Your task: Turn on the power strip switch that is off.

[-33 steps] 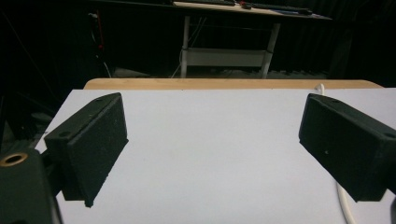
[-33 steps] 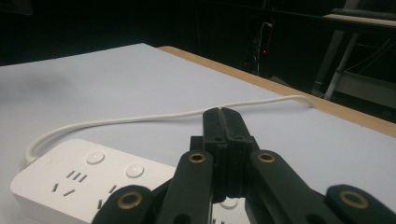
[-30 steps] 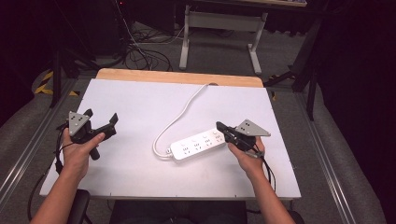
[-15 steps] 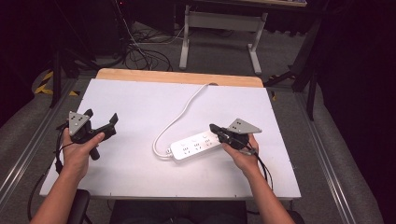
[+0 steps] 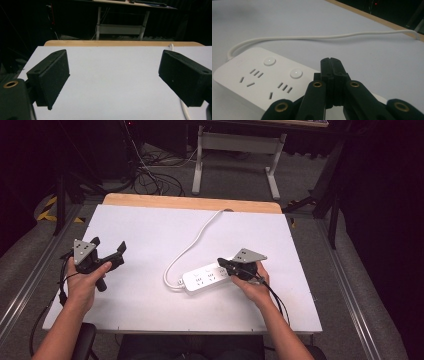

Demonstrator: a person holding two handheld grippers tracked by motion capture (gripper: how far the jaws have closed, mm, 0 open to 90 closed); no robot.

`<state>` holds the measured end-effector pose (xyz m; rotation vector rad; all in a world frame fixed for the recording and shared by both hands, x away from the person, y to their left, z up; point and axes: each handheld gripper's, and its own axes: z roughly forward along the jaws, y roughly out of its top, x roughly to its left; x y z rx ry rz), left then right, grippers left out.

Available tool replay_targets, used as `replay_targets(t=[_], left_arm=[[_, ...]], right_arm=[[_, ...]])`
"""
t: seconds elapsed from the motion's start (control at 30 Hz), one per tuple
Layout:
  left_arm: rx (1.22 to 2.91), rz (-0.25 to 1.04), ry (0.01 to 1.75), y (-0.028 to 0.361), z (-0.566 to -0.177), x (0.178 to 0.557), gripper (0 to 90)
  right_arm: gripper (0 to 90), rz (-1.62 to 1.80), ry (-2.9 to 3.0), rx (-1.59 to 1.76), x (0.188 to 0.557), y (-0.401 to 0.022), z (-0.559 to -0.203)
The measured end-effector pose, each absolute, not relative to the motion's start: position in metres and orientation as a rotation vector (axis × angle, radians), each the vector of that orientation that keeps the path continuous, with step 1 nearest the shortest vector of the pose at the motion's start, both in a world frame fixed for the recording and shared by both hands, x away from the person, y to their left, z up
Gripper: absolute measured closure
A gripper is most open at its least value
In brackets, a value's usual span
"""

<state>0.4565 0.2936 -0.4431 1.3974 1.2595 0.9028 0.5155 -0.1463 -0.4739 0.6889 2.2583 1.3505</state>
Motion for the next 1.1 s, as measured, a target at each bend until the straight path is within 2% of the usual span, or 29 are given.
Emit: replay_targets(t=[0.8,1.1], left_arm=[[1.398,0.899,1.272,0.295,-0.444,0.456,11.3],[1.393,0.893,1.277,0.297,-0.444,0.456,11.2]], right_arm=[[90.0,1.239,2.316,0.706,0.521,-0.131,-0.479],[90.0,1.297,2.303,0.840,0.524,-0.141,-0.477]])
